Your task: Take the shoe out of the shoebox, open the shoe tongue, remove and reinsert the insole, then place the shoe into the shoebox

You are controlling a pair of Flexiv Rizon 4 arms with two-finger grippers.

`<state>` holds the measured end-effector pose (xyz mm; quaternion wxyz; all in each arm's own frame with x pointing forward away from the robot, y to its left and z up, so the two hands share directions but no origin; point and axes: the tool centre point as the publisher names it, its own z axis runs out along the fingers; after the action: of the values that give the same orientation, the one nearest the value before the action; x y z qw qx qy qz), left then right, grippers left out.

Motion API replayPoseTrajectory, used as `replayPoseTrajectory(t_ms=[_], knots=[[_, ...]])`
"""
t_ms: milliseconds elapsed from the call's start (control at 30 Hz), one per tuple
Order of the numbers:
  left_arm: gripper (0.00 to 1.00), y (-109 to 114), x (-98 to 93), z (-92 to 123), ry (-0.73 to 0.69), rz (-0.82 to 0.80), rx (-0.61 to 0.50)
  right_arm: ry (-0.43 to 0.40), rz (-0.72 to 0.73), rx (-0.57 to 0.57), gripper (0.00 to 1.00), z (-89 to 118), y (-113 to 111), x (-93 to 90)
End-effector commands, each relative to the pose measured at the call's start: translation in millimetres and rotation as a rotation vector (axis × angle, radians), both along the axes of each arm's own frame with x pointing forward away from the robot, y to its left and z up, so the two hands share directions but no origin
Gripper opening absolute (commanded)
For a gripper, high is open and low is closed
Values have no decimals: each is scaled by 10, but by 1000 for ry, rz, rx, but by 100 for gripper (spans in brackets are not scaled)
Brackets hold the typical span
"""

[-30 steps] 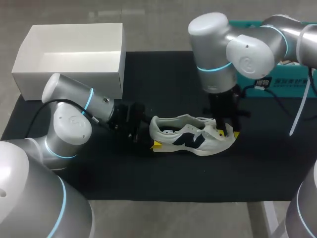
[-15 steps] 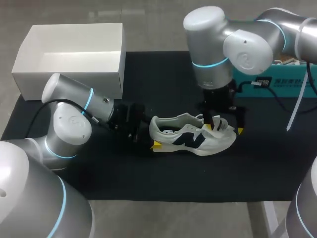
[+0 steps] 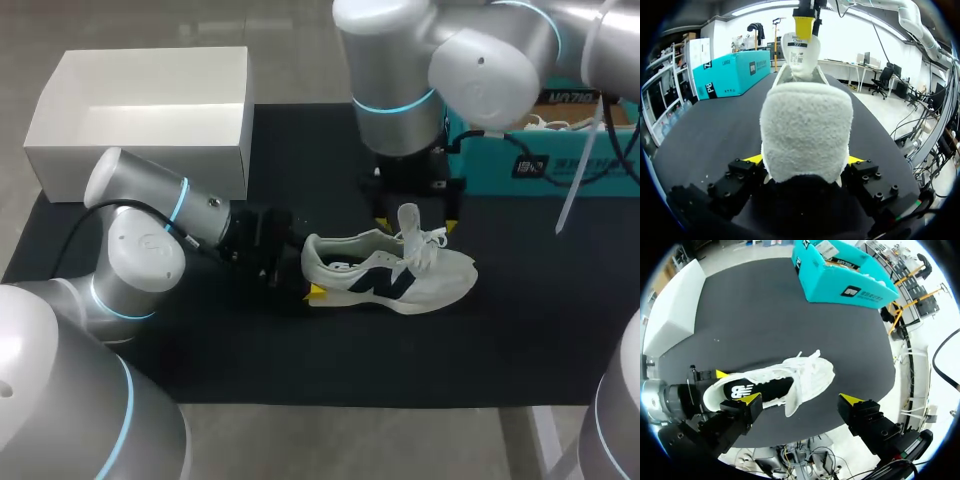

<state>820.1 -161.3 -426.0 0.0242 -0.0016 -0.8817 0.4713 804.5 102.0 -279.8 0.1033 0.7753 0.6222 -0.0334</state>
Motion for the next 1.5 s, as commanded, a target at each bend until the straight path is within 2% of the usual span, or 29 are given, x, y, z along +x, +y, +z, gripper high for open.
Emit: replayPoseTrajectory(t_ms=[33,233,433,467,1467,1500], knots=[[0,2,7,-8,0,0,4,-54,233,170,100,158,49,-22],[0,2,7,-8,0,0,4,-1,625,339,100,295,333,-39],[0,2,7,-8,0,0,4,108,864,412,100,301,472,-56],[0,2,7,-8,0,0,4,133,868,415,100,299,491,-54],[0,2,7,-8,0,0,4,133,868,415,100,299,491,-54],[0,2,7,-8,0,0,4,136,919,371,100,321,519,-27]])
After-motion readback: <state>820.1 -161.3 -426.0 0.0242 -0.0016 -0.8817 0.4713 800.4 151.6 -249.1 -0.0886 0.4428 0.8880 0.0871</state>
